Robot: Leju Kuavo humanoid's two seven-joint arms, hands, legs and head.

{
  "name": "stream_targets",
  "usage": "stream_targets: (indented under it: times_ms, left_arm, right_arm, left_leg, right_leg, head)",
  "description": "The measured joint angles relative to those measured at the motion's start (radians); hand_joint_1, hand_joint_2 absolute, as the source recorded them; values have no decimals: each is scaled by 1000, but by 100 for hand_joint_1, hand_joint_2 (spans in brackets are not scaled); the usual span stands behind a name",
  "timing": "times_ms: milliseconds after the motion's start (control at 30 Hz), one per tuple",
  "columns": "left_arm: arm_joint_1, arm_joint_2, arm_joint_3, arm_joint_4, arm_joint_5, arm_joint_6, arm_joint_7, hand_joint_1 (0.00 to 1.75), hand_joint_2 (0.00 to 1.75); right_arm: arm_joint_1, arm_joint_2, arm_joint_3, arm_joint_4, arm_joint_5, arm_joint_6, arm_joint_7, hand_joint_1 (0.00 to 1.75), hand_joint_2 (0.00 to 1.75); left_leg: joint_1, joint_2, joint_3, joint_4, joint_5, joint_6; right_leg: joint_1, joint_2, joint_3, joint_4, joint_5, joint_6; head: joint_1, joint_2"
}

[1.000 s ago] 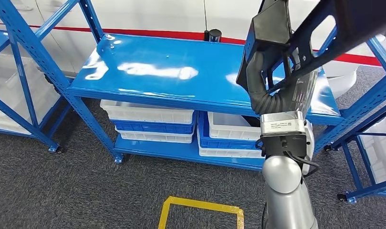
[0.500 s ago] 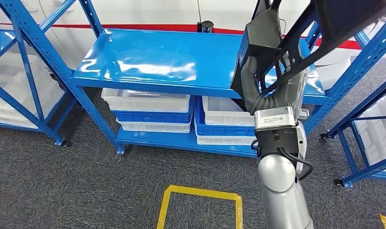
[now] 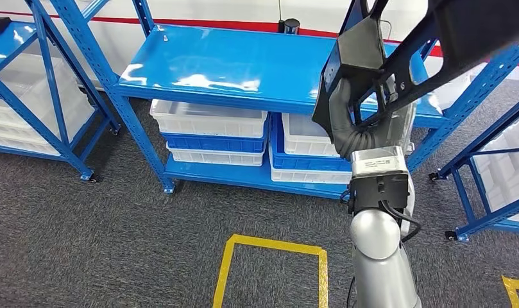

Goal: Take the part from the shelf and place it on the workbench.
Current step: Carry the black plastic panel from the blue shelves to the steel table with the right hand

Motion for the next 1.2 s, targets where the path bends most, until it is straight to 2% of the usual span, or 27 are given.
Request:
stream_targets:
  times_ms: [33,100,167,233,267,333,367,400,433,467,533,600,633,667,733,767,800,867,900,933,967,1000,1067,1100,1133,1167,1200]
  left_arm:
    - [0,0,0,0,-2,-2,0,0,175]
    - [0,0,0,0,-6,-7,0,0,175]
    - [1,1,0,0,-12,-11,1,0,175]
    - [3,2,0,0,-18,-13,2,0,175]
    - [4,3,0,0,-20,-13,3,0,175]
    - [5,5,0,0,-24,-14,4,0,175]
    - [5,6,0,0,-26,-14,4,0,175]
    - [5,7,0,0,-28,-15,4,0,175]
    - [5,7,0,0,-31,-17,4,0,175]
    - [5,8,0,0,-33,-17,4,0,175]
    - [5,10,0,0,-36,-18,4,0,175]
    - [2,12,0,-1,-39,-18,4,0,175]
    - [1,12,0,-1,-40,-18,4,0,175]
    - [1,13,0,-1,-41,-18,4,0,175]
    - [2,12,0,-1,-43,-18,4,0,175]
    - [2,12,0,-1,-46,-19,5,0,175]
    - [2,13,0,0,-48,-21,6,0,175]
    - [2,15,0,0,-56,-25,8,0,175]
    - [2,15,0,0,-59,-27,8,0,175]
    - [2,16,-1,0,-61,-30,8,0,175]
    - [2,16,-1,0,-62,-33,8,0,175]
    - [2,16,-1,0,-63,-37,7,0,175]
    - [2,17,-1,0,-66,-42,4,0,175]
    - [3,17,-1,-1,-67,-43,4,0,175]
    - [3,17,-1,-1,-69,-43,3,0,175]
    - [3,17,-1,-1,-70,-43,3,0,175]
    - [4,17,-1,-1,-71,-43,3,0,175]
  right_arm:
    - [4,0,-2,0,-2,-3,-2,175,175]
    - [13,0,-6,0,-5,-10,-7,175,175]
    - [29,-1,-14,-1,-7,-19,-14,175,175]
    - [49,-2,-25,-4,-8,-24,-20,175,175]
    - [58,-2,-29,-7,-8,-26,-22,175,175]
    - [77,-3,-38,-18,-8,-29,-27,175,175]
    - [89,-4,-43,-24,-9,-30,-30,175,175]
    - [101,-6,-48,-30,-9,-31,-34,175,175]
    - [111,-8,-52,-35,-11,-32,-38,175,175]
    - [121,-10,-54,-39,-13,-33,-41,175,175]
    - [135,-13,-60,-50,-16,-34,-46,175,175]
    - [142,-15,-65,-60,-17,-34,-49,175,175]
    - [144,-15,-68,-65,-17,-35,-49,175,175]
    - [145,-15,-70,-68,-17,-35,-50,175,175]
    - [149,-17,-73,-72,-18,-37,-51,175,175]
    - [152,-18,-75,-75,-18,-38,-51,175,175]
    - [156,-21,-79,-79,-17,-40,-52,175,175]
    - [165,-26,-87,-90,-16,-43,-52,175,175]
    - [171,-29,-92,-95,-15,-45,-52,175,175]
    - [177,-32,-97,-100,-15,-47,-52,175,175]
    - [184,-35,-102,-106,-15,-49,-52,175,175]
    - [191,-39,-107,-112,-15,-51,-52,175,175]
    - [199,-43,-116,-125,-15,-52,-52,175,175]
    - [201,-44,-119,-132,-15,-53,-52,175,175]
    - [203,-44,-121,-138,-15,-53,-52,175,175]
    - [204,-45,-123,-143,-15,-54,-52,175,175]
    - [206,-46,-124,-146,-15,-54,-53,175,175]
  left_leg:
    - [0,0,-11,4,7,-3]
    - [-3,-1,-30,13,21,-12]
    - [-3,0,-40,16,37,-23]
    - [0,-3,-47,19,41,-35]
    - [2,-5,-55,33,21,-42]
    - [8,-8,-80,116,-70,-55]
    - [9,-8,-94,181,-121,-60]
    - [11,-8,-105,246,-156,-64]
    - [11,-8,-108,293,-167,-66]
    - [12,-8,-96,309,-155,-67]
    - [14,-8,-23,241,-104,-63]
    - [12,-10,75,106,-101,-53]
    - [8,-11,106,57,-112,-47]
    - [4,-12,119,30,-122,-41]
    - [0,-9,108,19,-107,-24]
    - [1,-6,98,17,-95,-14]
    - [2,-3,86,13,-81,-5]
    - [3,0,56,12,-55,4]
    - [2,1,39,13,-41,5]
    - [0,1,22,14,-27,5]
    - [0,2,4,16,-13,4]
    - [-1,3,-15,18,0,2]
    - [-2,2,-45,24,23,-4]
    - [-4,2,-56,27,34,-8]
    - [-5,2,-61,27,44,-13]
    - [-5,2,-65,26,55,-19]
    - [-4,2,-66,23,66,-25]
  right_leg:
    - [0,0,51,-67,19,4]
    - [4,1,148,-213,23,-3]
    - [9,2,181,-275,11,-13]
    - [6,2,165,-275,24,-25]
    - [3,1,159,-275,32,-32]
    - [0,-2,143,-276,53,-45]
    - [0,-3,131,-275,63,-49]
    - [1,-4,117,-273,73,-51]
    - [1,-5,101,-269,83,-52]
    - [1,-5,84,-265,93,-51]
    - [0,-3,51,-253,109,-46]
    - [2,-1,29,-243,124,-36]
    - [3,-2,24,-241,132,-28]
    - [2,-3,21,-242,140,-21]
    - [0,-3,16,-243,151,-7]
    - [0,-2,7,-231,137,-6]
    - [0,-1,-6,-203,106,-10]
    - [0,0,-41,-91,10,-23]
    - [0,0,-54,-24,-27,-24]
    - [0,0,-58,31,-43,-19]
    - [0,0,-48,59,-38,-10]
    - [0,0,-19,48,-16,1]
    - [1,0,84,-70,17,9]
    - [3,0,145,-157,10,4]
    - [4,1,186,-221,-2,-3]
    - [7,2,210,-265,-15,-11]
    - [9,2,213,-282,-18,-18]
  head:
    - [0,0]
    - [-1,0]
    - [-2,0]
    - [-1,0]
    - [-3,0]
    - [-9,0]
    - [-11,0]
    - [-12,0]
    - [-12,0]
    - [-13,0]
    - [-13,0]
    - [-12,0]
    - [-12,0]
    - [-12,0]
    - [-12,0]
    - [-12,0]
    - [-9,0]
    - [-5,0]
    - [-3,0]
    - [-3,0]
    - [-2,0]
    - [-2,0]
    - [-2,0]
    - [-2,0]
    - [-4,0]
    - [-5,0]
    - [-6,0]
